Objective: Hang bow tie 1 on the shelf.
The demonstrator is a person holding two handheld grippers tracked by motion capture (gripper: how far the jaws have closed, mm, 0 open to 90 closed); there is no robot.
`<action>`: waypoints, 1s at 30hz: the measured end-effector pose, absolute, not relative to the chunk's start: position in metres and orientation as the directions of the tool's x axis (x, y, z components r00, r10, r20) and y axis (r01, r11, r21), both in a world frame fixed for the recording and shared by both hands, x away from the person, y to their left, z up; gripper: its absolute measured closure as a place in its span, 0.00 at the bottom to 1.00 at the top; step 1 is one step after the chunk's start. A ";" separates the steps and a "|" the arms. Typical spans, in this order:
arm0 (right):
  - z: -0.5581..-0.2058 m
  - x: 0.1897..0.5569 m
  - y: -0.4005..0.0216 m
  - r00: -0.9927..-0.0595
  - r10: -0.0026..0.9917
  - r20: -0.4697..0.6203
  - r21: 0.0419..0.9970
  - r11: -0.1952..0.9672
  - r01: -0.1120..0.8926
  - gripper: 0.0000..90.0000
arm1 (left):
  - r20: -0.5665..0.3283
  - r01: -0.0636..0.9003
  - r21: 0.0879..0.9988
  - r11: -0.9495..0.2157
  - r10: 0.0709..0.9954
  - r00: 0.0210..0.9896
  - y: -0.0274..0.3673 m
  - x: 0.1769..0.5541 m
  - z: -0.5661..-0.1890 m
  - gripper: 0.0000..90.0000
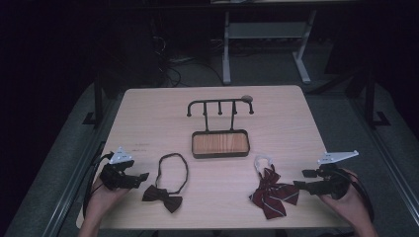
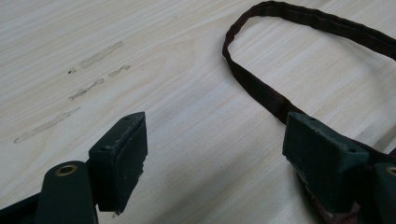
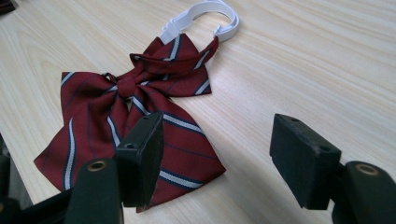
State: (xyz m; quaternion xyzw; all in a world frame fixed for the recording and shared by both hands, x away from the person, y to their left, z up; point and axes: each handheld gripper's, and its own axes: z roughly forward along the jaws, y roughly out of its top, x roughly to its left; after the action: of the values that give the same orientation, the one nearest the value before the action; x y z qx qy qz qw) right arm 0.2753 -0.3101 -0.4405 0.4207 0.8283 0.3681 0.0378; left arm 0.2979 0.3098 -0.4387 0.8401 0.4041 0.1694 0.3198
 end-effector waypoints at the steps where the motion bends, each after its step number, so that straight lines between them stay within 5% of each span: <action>1: -0.440 0.275 -0.309 -0.643 0.725 0.246 0.642 0.375 0.668 0.39 | 0.026 0.570 0.674 -0.470 0.786 0.617 0.309 0.298 -0.439 0.25; 30: -0.409 0.299 -0.266 -0.692 0.688 0.218 0.548 0.500 0.671 0.42 | 0.027 0.565 0.678 -0.471 0.784 0.620 0.310 0.298 -0.439 0.25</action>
State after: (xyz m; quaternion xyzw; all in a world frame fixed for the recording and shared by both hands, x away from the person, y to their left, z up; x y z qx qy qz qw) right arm 0.2988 -0.2658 -0.4089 0.3924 0.8659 0.3098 0.0144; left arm 0.2977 0.3101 -0.4393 0.8405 0.4013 0.1699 0.3220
